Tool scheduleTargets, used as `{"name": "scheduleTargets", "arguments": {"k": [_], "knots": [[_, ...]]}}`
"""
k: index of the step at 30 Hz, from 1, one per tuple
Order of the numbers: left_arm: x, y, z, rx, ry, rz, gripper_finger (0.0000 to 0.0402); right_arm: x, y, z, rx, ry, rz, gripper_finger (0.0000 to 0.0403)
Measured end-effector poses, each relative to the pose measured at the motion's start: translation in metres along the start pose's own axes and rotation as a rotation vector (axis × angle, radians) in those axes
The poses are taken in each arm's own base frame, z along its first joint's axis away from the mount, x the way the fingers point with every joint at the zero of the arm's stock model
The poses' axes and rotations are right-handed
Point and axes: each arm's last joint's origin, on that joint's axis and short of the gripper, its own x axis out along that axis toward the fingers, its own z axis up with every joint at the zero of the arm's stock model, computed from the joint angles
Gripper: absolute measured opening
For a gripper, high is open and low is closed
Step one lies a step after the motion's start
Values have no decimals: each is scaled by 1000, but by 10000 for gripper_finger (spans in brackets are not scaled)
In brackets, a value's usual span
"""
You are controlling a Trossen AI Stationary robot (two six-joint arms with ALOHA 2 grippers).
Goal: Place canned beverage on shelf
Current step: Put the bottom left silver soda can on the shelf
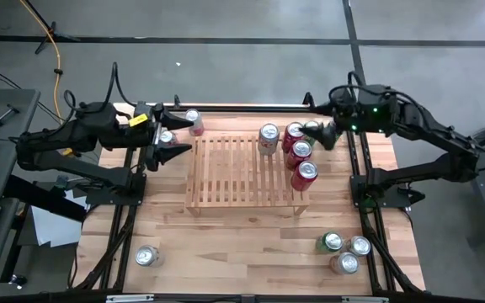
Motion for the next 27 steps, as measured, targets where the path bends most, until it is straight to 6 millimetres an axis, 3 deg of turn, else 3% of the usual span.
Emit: {"name": "scheduleTargets", "arguments": {"k": [5,9,13,18,19,23,27], "knots": [[2,0,-1,-32,4,2,365,-18,-3,-17,-24,139,-11,371],[2,0,-1,-34,3,2,365,-35,-7,-32,-3,239,-72,308],[2,0,0,-34,-1,18,365,-35,-11,-53,18,342,-184,206],[2,1,0,-33,-6,30,365,-11,-13,-90,36,413,-224,37],[2,1,0,-34,-7,35,365,-6,-14,-99,41,419,-235,19],[2,1,0,-33,-10,43,365,15,-17,-130,116,412,-232,26],[2,1,0,-34,-11,46,365,29,-13,-147,167,381,-186,4]]}}
